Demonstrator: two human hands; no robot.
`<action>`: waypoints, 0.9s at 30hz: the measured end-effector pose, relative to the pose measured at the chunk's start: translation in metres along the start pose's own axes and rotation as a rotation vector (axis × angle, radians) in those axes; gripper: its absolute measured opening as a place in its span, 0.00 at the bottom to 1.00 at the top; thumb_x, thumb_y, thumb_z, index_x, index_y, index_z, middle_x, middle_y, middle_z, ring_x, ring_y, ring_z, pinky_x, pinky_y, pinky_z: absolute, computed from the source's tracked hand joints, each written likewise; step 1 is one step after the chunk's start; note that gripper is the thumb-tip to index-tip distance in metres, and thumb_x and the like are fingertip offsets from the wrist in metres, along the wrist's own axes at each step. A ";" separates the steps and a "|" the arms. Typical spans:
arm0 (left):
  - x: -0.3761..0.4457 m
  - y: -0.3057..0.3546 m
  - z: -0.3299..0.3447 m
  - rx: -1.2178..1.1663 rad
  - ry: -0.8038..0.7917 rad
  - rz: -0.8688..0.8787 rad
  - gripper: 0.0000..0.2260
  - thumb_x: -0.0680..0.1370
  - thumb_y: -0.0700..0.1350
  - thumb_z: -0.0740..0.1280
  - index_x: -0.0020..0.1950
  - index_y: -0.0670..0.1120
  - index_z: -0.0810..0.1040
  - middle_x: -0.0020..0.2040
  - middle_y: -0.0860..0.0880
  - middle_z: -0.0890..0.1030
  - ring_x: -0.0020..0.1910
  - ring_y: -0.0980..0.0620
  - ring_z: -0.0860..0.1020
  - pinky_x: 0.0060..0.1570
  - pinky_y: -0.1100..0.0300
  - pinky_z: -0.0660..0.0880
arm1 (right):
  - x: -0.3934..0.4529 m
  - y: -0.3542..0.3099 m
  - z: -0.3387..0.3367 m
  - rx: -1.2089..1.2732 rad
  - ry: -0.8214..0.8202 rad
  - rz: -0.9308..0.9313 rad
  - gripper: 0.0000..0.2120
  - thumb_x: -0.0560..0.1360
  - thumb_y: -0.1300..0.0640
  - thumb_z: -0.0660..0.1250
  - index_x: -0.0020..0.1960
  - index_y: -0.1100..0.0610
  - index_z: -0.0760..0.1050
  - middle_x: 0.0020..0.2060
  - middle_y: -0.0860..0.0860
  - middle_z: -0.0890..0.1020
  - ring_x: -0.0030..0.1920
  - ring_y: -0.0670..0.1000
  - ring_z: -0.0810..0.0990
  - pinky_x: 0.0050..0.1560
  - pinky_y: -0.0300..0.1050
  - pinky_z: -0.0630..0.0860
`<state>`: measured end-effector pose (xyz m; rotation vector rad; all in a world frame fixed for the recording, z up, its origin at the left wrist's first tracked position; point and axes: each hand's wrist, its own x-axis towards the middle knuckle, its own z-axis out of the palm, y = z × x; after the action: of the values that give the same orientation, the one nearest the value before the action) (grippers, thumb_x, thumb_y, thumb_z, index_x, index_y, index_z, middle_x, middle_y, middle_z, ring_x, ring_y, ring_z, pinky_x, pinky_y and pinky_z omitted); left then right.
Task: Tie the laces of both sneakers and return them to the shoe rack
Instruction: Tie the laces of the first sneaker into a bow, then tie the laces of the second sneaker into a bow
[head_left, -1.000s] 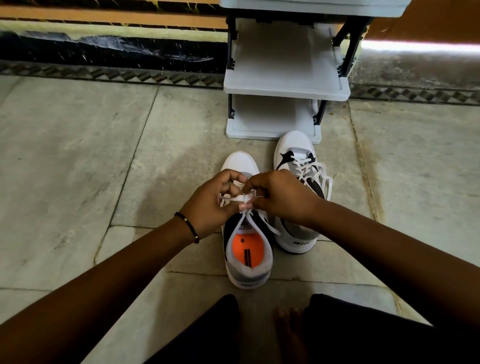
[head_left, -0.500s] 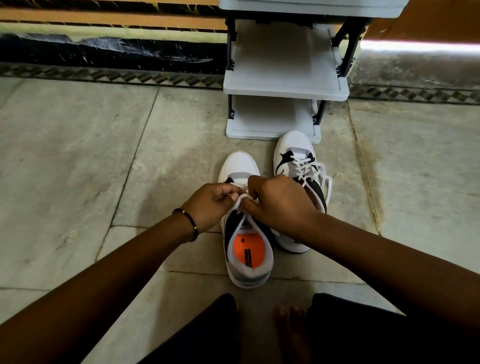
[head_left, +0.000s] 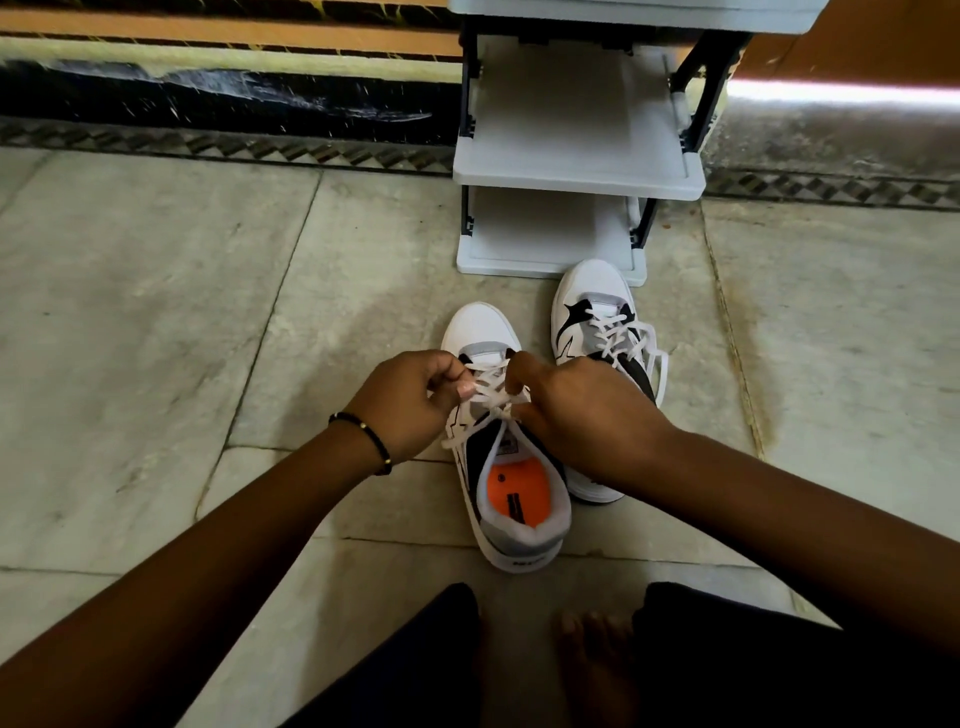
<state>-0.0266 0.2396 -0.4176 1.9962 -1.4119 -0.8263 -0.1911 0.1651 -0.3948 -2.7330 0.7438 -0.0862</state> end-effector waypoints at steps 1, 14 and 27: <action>-0.001 -0.002 -0.001 0.077 0.021 0.008 0.06 0.75 0.43 0.64 0.45 0.43 0.80 0.44 0.47 0.81 0.45 0.51 0.77 0.45 0.62 0.71 | -0.001 0.000 0.001 0.008 -0.008 0.006 0.12 0.76 0.54 0.60 0.57 0.57 0.68 0.38 0.60 0.81 0.39 0.63 0.78 0.35 0.50 0.73; -0.007 -0.036 0.001 0.555 0.101 -0.069 0.08 0.77 0.47 0.61 0.49 0.47 0.78 0.51 0.46 0.78 0.53 0.43 0.74 0.50 0.50 0.67 | -0.018 0.023 0.012 0.172 -0.119 0.202 0.02 0.71 0.60 0.62 0.42 0.58 0.72 0.37 0.60 0.80 0.39 0.60 0.77 0.39 0.56 0.77; -0.044 -0.005 0.024 -0.227 -0.020 -0.383 0.11 0.74 0.54 0.65 0.35 0.50 0.70 0.35 0.47 0.74 0.38 0.49 0.74 0.39 0.57 0.71 | -0.034 0.021 -0.015 0.157 -0.103 0.336 0.08 0.71 0.50 0.68 0.45 0.54 0.75 0.38 0.51 0.78 0.43 0.53 0.76 0.43 0.50 0.76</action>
<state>-0.0532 0.2806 -0.4297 2.1094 -0.9066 -1.1174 -0.2326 0.1607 -0.3865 -2.4095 1.1028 0.0677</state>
